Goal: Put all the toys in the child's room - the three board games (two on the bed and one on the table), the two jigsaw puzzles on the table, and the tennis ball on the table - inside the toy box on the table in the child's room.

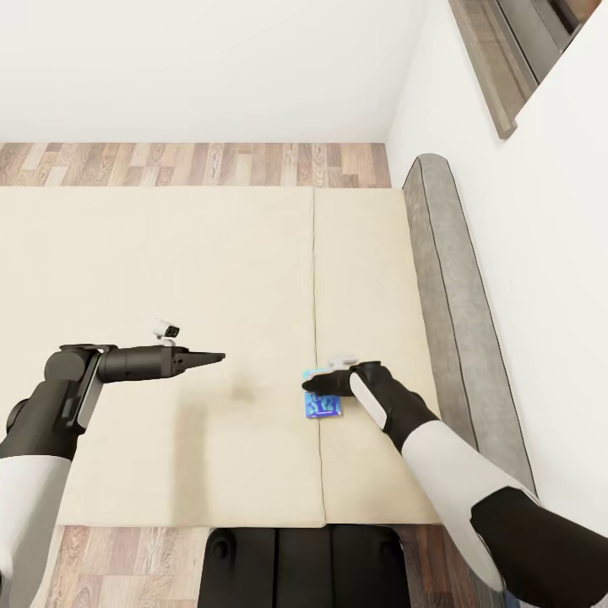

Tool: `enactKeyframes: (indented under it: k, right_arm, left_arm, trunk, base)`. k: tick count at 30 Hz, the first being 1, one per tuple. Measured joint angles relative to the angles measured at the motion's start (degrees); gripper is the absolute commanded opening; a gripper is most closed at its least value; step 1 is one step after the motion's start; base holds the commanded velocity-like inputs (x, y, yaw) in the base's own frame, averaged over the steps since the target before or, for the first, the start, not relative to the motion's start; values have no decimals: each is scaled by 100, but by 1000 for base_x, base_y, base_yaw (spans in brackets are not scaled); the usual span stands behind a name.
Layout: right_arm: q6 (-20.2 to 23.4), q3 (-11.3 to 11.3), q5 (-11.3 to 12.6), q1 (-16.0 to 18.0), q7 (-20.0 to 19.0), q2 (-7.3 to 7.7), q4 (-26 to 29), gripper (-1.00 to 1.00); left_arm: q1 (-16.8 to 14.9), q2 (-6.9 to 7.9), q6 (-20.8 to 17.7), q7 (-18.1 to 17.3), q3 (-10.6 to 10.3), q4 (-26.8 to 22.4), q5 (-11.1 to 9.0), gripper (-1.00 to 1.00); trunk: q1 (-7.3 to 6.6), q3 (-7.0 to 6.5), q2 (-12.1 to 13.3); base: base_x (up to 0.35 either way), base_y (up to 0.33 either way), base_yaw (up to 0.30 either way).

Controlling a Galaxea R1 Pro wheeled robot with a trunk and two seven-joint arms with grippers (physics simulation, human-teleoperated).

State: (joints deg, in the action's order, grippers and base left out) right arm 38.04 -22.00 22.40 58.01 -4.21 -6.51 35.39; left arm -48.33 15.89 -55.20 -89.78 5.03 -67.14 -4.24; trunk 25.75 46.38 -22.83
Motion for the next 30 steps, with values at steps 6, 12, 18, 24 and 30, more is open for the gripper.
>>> enactKeyframes:
  k: [6, 12, 18, 24, 30]
  right_arm:
    - [10, 11, -14, 103, 351, -5, -4, 100]
    - [8, 16, -27, 168, 486, -10, -12, 100]
    - [-17, 14, -37, 230, 530, -12, -45, 100]
    - [-40, 10, -36, 241, 539, -9, -53, 100]
    - [-45, 9, -34, 243, 540, -10, -54, 100]
  left_arm:
    - [-2, 0, 0, 0, 0, 0, 0, 100]
    - [-3, 0, 0, 0, 0, 0, 0, 100]
    - [0, 0, 0, 0, 0, 0, 0, 100]
    - [0, 0, 0, 0, 0, 0, 0, 100]
    - [-4, 0, 0, 0, 0, 0, 0, 100]
  trunk:
    - [0, 0, 0]
    - [0, 0, 0]
    - [0, 0, 0]
    - [0, 0, 0]
    - [0, 0, 0]
  base:
    - [0, 0, 0]
    - [0, 0, 0]
    - [0, 0, 0]
    - [0, 0, 0]
    - [0, 0, 0]
